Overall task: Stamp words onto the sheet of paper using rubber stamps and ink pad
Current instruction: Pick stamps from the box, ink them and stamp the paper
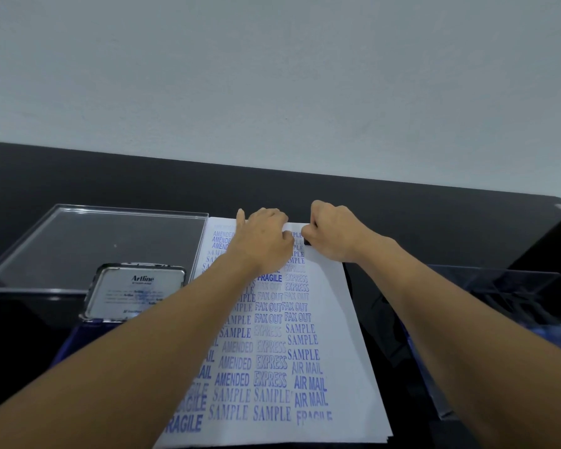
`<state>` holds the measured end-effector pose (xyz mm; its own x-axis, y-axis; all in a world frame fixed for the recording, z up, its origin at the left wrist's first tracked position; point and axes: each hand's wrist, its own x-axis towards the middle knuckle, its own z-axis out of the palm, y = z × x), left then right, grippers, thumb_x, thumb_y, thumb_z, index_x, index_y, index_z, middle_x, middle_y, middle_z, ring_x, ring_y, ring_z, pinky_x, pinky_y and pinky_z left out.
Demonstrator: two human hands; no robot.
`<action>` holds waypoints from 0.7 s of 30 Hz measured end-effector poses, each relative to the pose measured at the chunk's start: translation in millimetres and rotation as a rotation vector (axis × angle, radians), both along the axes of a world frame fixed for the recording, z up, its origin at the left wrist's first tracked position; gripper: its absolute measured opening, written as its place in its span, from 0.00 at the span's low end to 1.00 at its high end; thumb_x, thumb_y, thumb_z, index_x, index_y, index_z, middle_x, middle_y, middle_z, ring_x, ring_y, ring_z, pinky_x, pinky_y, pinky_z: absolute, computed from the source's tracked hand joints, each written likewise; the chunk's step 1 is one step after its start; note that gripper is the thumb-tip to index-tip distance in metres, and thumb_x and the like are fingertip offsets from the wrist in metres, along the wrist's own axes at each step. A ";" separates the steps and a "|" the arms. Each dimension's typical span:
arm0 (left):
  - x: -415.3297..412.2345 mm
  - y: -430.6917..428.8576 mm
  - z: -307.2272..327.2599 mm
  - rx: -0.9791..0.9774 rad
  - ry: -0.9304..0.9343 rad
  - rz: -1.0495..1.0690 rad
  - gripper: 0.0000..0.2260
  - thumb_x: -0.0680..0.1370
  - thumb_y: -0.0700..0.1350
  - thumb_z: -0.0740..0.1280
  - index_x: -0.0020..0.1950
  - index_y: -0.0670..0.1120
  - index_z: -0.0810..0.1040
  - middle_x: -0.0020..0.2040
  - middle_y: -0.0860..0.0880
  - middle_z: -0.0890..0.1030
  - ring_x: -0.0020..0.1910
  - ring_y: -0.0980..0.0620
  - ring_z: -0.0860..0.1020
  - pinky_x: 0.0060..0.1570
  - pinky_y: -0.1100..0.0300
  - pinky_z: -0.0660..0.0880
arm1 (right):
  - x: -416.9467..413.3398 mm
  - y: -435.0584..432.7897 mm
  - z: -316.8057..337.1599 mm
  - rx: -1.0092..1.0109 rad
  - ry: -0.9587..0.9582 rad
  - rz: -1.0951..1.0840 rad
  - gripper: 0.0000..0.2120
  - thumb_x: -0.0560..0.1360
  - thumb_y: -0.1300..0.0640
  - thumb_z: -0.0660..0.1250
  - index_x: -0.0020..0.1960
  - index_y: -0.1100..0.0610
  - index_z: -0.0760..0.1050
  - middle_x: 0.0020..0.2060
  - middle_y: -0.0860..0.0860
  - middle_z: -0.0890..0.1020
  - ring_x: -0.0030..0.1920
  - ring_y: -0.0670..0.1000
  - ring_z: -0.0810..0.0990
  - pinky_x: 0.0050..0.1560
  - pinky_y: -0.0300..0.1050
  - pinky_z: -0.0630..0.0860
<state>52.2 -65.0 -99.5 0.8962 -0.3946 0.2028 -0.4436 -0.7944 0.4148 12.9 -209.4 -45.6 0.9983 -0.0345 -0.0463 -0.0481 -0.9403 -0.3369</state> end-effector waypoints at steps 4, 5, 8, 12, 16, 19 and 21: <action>-0.6 0.6 0.6 -0.002 0.001 -0.005 0.12 0.82 0.48 0.57 0.62 0.48 0.74 0.64 0.52 0.75 0.66 0.51 0.71 0.76 0.39 0.46 | 0.5 0.4 -0.1 -0.001 0.000 0.001 0.11 0.80 0.56 0.59 0.40 0.53 0.62 0.38 0.51 0.73 0.34 0.49 0.68 0.32 0.43 0.63; -0.8 0.4 0.5 -0.001 0.003 -0.004 0.12 0.82 0.48 0.57 0.62 0.48 0.74 0.64 0.52 0.75 0.66 0.51 0.71 0.76 0.40 0.46 | 0.1 0.3 -0.3 0.000 -0.003 0.001 0.11 0.80 0.56 0.59 0.40 0.53 0.62 0.38 0.51 0.73 0.34 0.49 0.68 0.32 0.43 0.63; -0.7 0.0 0.4 0.001 0.007 -0.001 0.12 0.82 0.48 0.57 0.63 0.49 0.73 0.64 0.52 0.75 0.66 0.51 0.71 0.76 0.40 0.46 | -0.7 0.5 -0.1 0.006 -0.009 0.002 0.11 0.80 0.56 0.59 0.40 0.54 0.62 0.38 0.52 0.73 0.34 0.49 0.68 0.32 0.44 0.63; 0.1 0.6 -0.1 -0.010 0.002 -0.007 0.10 0.81 0.47 0.57 0.59 0.48 0.74 0.60 0.52 0.76 0.63 0.51 0.72 0.76 0.39 0.47 | -1.0 1.1 -0.2 0.013 -0.014 -0.007 0.10 0.80 0.56 0.58 0.40 0.54 0.61 0.38 0.52 0.72 0.34 0.50 0.68 0.32 0.44 0.63; -0.1 -0.1 0.9 -0.006 0.022 -0.003 0.09 0.81 0.47 0.58 0.58 0.49 0.74 0.61 0.52 0.76 0.64 0.51 0.71 0.76 0.38 0.47 | -2.7 1.6 0.4 0.013 -0.008 -0.014 0.10 0.80 0.56 0.58 0.40 0.54 0.62 0.38 0.52 0.72 0.34 0.50 0.68 0.31 0.44 0.63; -1.3 0.3 4.7 0.000 0.035 -0.002 0.10 0.81 0.47 0.58 0.59 0.48 0.74 0.61 0.52 0.75 0.65 0.50 0.71 0.76 0.38 0.46 | -4.2 2.0 0.9 0.015 -0.007 -0.011 0.09 0.80 0.56 0.58 0.42 0.55 0.62 0.38 0.53 0.73 0.34 0.50 0.69 0.32 0.44 0.64; -2.3 0.6 8.2 0.015 0.053 0.001 0.11 0.81 0.46 0.58 0.61 0.48 0.74 0.63 0.51 0.75 0.66 0.50 0.70 0.76 0.38 0.44 | -5.1 2.6 1.8 0.020 -0.009 -0.012 0.08 0.80 0.56 0.58 0.44 0.57 0.63 0.38 0.53 0.73 0.33 0.51 0.69 0.32 0.45 0.65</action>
